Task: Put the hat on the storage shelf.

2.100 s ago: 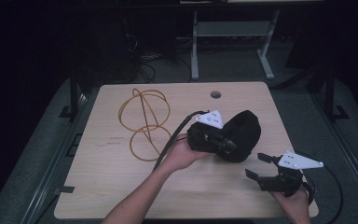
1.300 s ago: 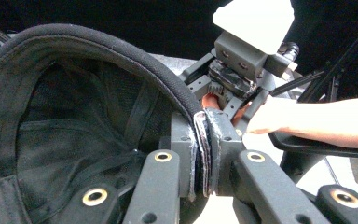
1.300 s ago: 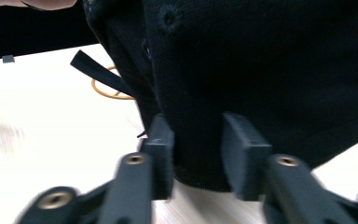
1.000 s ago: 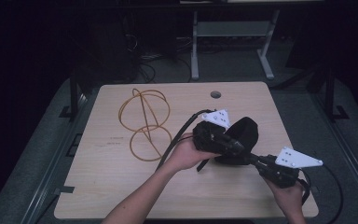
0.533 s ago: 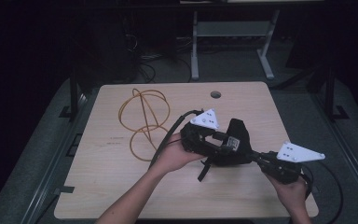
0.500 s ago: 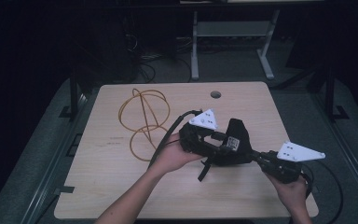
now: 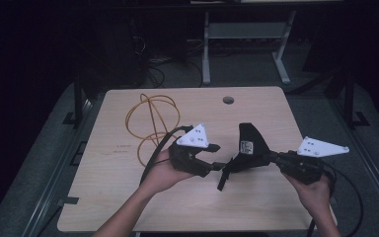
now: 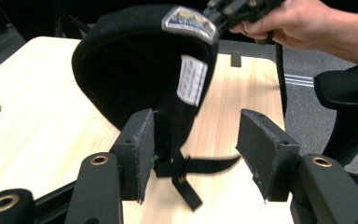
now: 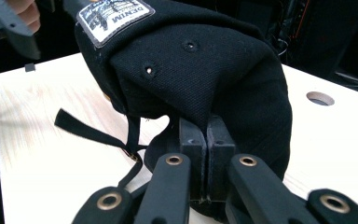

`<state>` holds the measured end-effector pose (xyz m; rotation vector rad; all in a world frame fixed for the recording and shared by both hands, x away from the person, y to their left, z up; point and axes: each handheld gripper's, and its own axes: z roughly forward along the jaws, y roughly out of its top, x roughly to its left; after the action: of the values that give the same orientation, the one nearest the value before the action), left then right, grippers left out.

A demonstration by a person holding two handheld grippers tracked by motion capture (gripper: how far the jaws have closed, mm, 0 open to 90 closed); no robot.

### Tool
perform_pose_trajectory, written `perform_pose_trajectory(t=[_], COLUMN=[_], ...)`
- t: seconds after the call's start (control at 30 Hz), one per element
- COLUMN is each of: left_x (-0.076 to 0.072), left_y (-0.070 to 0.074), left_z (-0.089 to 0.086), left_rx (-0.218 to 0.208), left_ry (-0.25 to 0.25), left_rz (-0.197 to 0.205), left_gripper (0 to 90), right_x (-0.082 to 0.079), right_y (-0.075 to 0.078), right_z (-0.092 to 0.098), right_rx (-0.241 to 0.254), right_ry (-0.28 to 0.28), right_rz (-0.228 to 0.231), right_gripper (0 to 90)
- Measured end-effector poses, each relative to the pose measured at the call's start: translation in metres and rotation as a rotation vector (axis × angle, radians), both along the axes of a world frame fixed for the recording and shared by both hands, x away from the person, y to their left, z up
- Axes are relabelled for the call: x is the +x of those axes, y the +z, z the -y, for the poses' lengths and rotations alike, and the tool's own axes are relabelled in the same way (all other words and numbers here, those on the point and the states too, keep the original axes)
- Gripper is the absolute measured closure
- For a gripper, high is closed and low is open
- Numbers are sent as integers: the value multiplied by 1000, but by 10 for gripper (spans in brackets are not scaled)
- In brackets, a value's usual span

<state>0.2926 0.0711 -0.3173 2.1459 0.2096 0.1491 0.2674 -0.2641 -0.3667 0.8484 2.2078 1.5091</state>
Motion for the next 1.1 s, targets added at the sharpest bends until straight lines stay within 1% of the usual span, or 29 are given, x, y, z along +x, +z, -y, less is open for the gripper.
perform_pose_trajectory(t=[0.03, 0.07, 0.13, 0.2, 0.23, 0.4, 0.43, 0.53, 0.57, 0.6, 0.67, 0.7, 0.73, 0.77, 0.8, 0.87, 0.97, 1.1], left_x=[-4, -4, -8, -10, -12, -17, -17, -21, -21, -22, -22, -23, -23, -24, -24, -25, -25, -26], left_y=[-3, -3, -7, -10, -12, -21, -21, -28, -28, -31, -33, -36, -36, -38, -40, -41, -45, -47], left_z=[-5, -5, -12, -17, -19, -30, -30, -35, -35, -38, -39, -41, -41, -42, -43, -44, -48, -52], left_rx=[0, 0, 5, 3, 5, 5, 5, 14, 14, 24, 24, 20, 20, 21, 25, 25, 32, 37], left_ry=[5, 5, 9, 12, 15, 23, 23, 24, 24, 28, 28, 31, 31, 30, 31, 35, 36, 37], left_rz=[3, 3, 5, 3, 4, -11, -11, -14, -14, -12, -14, -19, -19, -24, -23, -24, -33, -34], left_gripper=[445, 439, 434, 427, 423, 412, 411, 404, 402, 398, 396, 394, 393, 392, 389, 384, 383, 381], right_x=[2, 4, 7, 9, 11, 17, 18, 22, 23, 24, 25, 28, 28, 30, 31, 33, 35, 39], right_y=[3, 4, 6, 8, 8, 15, 17, 20, 21, 24, 27, 30, 30, 34, 37, 41, 42, 41], right_z=[0, -1, -1, -2, -2, -6, -7, -7, -7, -8, -9, -8, -8, -9, -9, -9, -8, -11], right_rx=[1, 1, 1, 13, 15, 6, 10, 37, 33, 15, 9, 34, 34, 13, 10, 25, 45, 40], right_ry=[5, 7, 13, 17, 21, 22, 24, 24, 20, 15, 18, 26, 26, 23, 27, 31, 31, 42], right_rz=[-4, -3, -7, -21, -21, -44, -45, -51, -60, -58, -54, -58, -58, -59, -56, -49, -53, -64], right_gripper=[884, 884, 884, 884, 884, 883, 883, 884, 884, 884, 884, 884, 884, 884, 884, 884, 884, 884])
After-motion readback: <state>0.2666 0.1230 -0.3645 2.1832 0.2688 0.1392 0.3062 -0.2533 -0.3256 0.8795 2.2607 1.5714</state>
